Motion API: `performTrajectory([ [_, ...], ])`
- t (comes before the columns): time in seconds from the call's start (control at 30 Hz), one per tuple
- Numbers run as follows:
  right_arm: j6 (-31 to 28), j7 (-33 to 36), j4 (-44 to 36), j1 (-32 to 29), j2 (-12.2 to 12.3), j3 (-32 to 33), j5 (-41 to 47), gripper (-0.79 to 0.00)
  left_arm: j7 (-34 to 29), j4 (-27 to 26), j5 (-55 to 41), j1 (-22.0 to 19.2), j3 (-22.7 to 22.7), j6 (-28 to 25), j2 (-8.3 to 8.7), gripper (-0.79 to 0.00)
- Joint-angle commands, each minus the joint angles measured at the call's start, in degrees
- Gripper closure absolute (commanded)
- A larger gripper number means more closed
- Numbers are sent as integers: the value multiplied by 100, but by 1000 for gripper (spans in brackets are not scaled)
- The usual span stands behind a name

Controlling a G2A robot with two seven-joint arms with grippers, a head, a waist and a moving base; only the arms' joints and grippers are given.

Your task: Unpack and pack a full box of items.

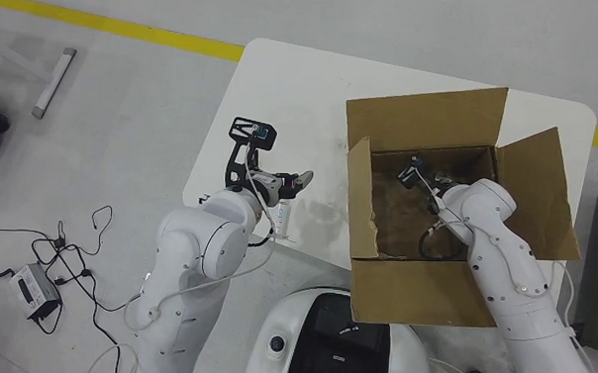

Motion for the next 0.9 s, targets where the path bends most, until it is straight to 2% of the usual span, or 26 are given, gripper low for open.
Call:
performTrajectory([
  [0.0, 0, -3, 12, 3, -4, -1, -2, -240, 0, 0, 0, 0, 0, 0, 0, -785],
  [0.03, -1, 2, 14, 5, -6, 0, 3, -132, 0, 0, 0, 0, 0, 0, 0, -785],
  [0.1, -15, 0, 12, 9, -9, -1, 0, 0, 0, 0, 0, 0, 0, 0, 0, -785],
  [0.5, -162, 0, -608, -130, 22, 297, 358, 0, 0, 0, 0, 0, 0, 0, 0, -785],
  [0.6, -246, -82, -1136, -263, 66, 617, 692, 0, 0, 0, 0, 0, 0, 0, 0, -785],
  [0.87, -472, -226, -2680, -863, 242, 1966, 1705, 0, 0, 0, 0, 0, 0, 0, 0, -785],
])
